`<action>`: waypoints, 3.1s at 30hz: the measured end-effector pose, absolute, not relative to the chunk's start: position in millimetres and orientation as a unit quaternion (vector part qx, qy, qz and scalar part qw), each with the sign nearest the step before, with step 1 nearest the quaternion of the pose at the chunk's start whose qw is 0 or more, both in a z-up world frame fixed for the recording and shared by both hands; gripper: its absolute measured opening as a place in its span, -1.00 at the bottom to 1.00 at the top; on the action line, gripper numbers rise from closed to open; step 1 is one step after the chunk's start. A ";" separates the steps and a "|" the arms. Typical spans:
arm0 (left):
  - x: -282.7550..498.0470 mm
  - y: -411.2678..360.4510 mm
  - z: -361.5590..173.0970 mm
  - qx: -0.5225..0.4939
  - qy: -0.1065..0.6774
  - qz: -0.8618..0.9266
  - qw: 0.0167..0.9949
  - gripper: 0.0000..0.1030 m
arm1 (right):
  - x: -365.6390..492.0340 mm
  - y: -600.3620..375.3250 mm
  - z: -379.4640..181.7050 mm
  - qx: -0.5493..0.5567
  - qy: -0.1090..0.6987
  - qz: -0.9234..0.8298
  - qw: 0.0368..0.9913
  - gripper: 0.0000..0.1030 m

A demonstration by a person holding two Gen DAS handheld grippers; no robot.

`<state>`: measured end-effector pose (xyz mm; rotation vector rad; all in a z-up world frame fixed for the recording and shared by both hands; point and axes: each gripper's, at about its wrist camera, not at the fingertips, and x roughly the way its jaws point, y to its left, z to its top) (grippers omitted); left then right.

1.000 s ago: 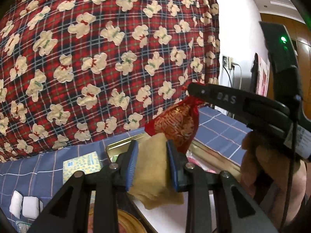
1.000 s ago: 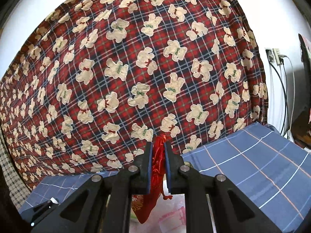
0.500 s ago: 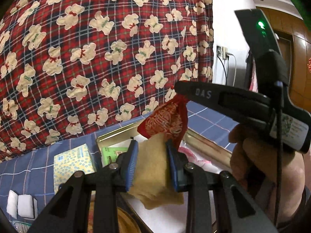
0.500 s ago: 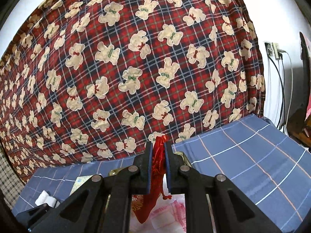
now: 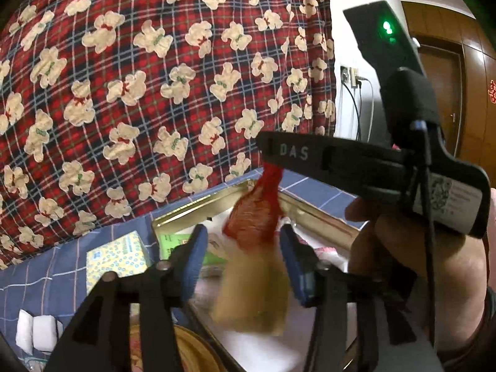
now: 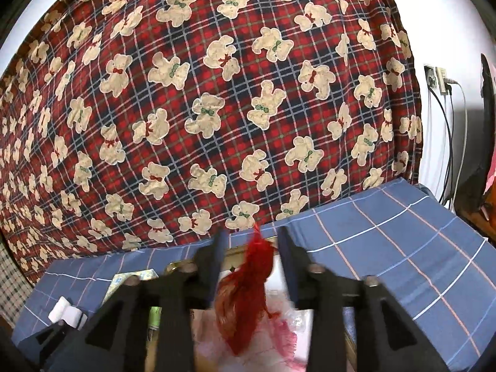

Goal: Organize soft objects
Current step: 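Open both tools to drop the sponge and red pouch into the tray, then move left tool to the teal cloth while right tool moves to the cotton-swab bag, then close left tool on the teal cloth and lift while right tool grasps the swab bag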

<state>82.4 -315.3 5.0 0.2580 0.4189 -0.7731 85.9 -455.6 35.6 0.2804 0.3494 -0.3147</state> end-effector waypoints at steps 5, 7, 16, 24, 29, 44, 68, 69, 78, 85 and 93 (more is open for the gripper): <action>85.4 -299.9 14.5 0.100 0.189 -0.362 0.907 0.29 | 74.6 -458.7 42.3 0.148 0.139 -0.171 0.964 0.24; 87.5 -290.7 19.2 0.087 0.182 -0.354 0.913 0.30 | 71.3 -460.3 44.4 0.153 0.130 -0.173 0.964 0.25; 95.1 -256.9 27.0 0.046 0.165 -0.312 0.934 0.37 | 70.2 -449.4 47.2 0.144 0.118 -0.163 0.969 0.25; 93.3 -222.6 28.1 0.051 0.133 -0.253 0.957 0.49 | 68.4 -421.7 50.4 0.122 0.095 -0.113 0.981 0.25; 98.6 -181.8 28.3 0.028 0.132 -0.204 0.970 0.54 | 65.4 -388.8 54.7 0.100 0.073 -0.046 0.991 0.26; 112.4 -10.2 -10.8 -0.055 0.186 0.006 0.981 0.82 | 65.8 -244.1 28.9 0.013 0.125 0.174 0.977 0.26; 126.8 51.8 -44.5 -0.098 0.248 0.090 0.960 0.82 | 132.5 -111.8 -68.5 0.008 0.392 0.266 0.880 0.24; 127.0 51.2 -44.8 -0.098 0.249 0.089 0.960 0.82 | 132.8 -112.0 -69.4 0.003 0.391 0.263 0.882 0.11; 127.2 42.0 -48.9 -0.085 0.259 0.068 0.960 0.82 | 123.6 -112.4 -59.0 -0.048 0.363 0.240 0.899 -0.45; 131.3 29.2 -54.8 -0.062 0.283 0.042 0.956 0.82 | 125.3 -122.1 -56.0 -0.091 0.346 0.183 0.916 -0.46; 130.2 23.4 -54.2 -0.053 0.283 0.032 0.957 0.82 | 134.2 -129.4 -62.2 -0.061 0.360 0.198 0.909 -0.27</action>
